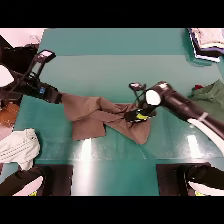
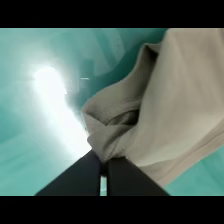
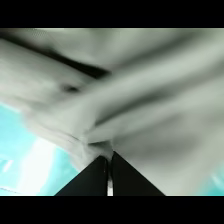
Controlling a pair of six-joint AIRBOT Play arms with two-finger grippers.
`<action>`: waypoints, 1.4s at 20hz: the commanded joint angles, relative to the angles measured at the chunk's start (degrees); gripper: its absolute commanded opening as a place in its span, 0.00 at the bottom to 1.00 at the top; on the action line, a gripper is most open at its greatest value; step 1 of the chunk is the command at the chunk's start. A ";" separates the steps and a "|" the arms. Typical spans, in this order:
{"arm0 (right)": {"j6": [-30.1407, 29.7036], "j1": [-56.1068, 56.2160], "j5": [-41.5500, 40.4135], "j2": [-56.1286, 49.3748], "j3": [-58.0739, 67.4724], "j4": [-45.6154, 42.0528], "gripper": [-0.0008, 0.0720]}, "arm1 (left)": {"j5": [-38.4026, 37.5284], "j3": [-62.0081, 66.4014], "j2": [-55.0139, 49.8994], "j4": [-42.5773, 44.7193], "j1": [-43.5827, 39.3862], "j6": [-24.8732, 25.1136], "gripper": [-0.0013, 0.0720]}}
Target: Fold the shirts.
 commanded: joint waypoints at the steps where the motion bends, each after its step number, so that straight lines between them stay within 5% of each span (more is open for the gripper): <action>1: -0.81 -3.26 6.10 10.27 0.11 -9.66 0.03 | -2.54 8.24 0.59 5.07 0.00 0.02 0.05; 9: -4.59 -21.68 5.18 37.05 8.04 -9.77 0.03 | -7.80 42.16 0.70 3.21 0.00 -1.81 0.05; 14: -5.31 -26.08 6.60 41.57 20.90 -9.81 0.03 | -7.76 51.69 4.17 -11.50 0.00 -2.99 0.05; 17: -6.86 -27.36 10.40 38.86 28.41 -9.81 0.03 | -5.90 51.69 7.98 -19.85 0.00 -2.45 0.05; 21: -8.76 -27.47 17.75 29.53 36.61 -9.77 0.03 | -8.74 50.60 8.24 -19.17 0.00 -1.11 0.05; 28: -15.63 -27.50 22.45 9.46 27.87 -8.24 0.03 | -9.92 19.32 0.68 -14.56 0.00 1.97 0.05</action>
